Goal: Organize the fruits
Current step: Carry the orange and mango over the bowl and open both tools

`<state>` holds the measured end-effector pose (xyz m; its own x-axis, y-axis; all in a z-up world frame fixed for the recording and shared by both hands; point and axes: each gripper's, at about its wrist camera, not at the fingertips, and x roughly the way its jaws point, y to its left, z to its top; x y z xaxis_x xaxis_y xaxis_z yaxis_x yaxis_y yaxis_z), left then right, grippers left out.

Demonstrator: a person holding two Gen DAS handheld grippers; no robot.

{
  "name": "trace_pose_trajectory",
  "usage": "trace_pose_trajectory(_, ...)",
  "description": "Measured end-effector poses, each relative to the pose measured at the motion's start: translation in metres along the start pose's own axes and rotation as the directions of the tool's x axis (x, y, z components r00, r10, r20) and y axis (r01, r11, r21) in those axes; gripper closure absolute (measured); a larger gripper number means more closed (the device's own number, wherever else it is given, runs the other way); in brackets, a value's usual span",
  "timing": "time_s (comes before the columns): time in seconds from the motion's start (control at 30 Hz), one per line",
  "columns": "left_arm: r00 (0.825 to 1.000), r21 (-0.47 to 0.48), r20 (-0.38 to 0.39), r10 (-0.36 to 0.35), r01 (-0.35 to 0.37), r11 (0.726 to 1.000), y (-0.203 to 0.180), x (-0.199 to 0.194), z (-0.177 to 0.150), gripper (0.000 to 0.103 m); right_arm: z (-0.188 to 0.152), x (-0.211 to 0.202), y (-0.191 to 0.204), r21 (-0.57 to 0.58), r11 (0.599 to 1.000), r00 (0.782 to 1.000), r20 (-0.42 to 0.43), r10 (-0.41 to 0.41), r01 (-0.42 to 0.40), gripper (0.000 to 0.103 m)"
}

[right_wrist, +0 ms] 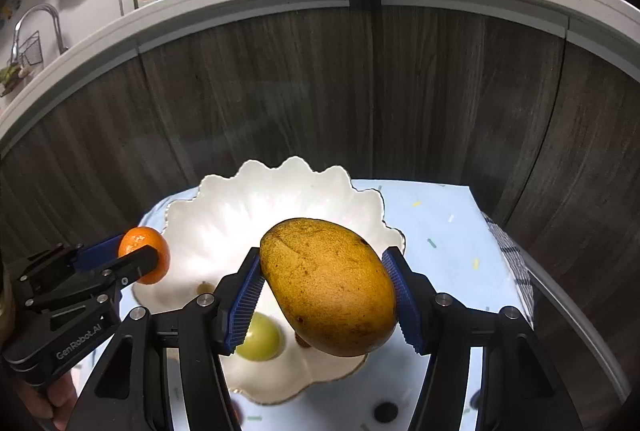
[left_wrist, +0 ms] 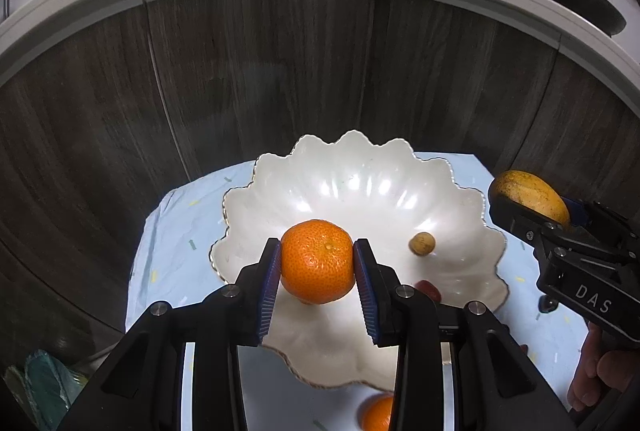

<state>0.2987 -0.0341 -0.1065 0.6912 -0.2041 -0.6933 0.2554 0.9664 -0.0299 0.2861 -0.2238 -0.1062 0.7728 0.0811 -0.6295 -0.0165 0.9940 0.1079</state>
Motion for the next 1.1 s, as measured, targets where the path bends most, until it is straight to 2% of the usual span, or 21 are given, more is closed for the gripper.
trace_pose_trajectory(0.47, 0.999, -0.015, -0.048, -0.006, 0.006, 1.0, 0.008, 0.051, 0.008, 0.067, 0.008, 0.053, -0.012, 0.019, 1.0, 0.998, -0.057, -0.017, 0.018, 0.043)
trace_pose_trajectory(0.87, 0.998, -0.01, -0.061, -0.011, 0.011, 1.0, 0.008, 0.065, 0.011, 0.064, 0.007, 0.079, -0.02, 0.042, 0.999, 0.995, -0.096, -0.026, 0.03, 0.042)
trace_pose_trajectory(0.93, 0.998, -0.007, -0.062, -0.013, 0.013, 1.0, 0.007, 0.066, 0.011, 0.06, 0.008, 0.081, -0.02, 0.038, 0.999, 0.994, -0.103, -0.028, 0.033, 0.042)
trace_pose_trajectory(1.0, 0.999, -0.01, -0.048, -0.003, 0.002, 1.0, 0.008, 0.064, 0.012, 0.042, 0.009, 0.083, -0.019, 0.034, 0.999, 0.994, -0.106, -0.038, 0.042, 0.042)
trace_pose_trajectory(1.03, 0.999, -0.015, -0.038, -0.001, 0.001, 1.0, 0.008, 0.062, 0.013, 0.04, 0.009, 0.081, -0.019, 0.034, 0.998, 0.994, -0.099, -0.044, 0.047, 0.041)
trace_pose_trajectory(1.1, 0.999, -0.013, -0.035, 0.002, -0.003, 1.0, 0.008, 0.061, 0.014, 0.039, 0.012, 0.077, -0.019, 0.034, 0.998, 0.995, -0.08, -0.057, 0.06, 0.03)
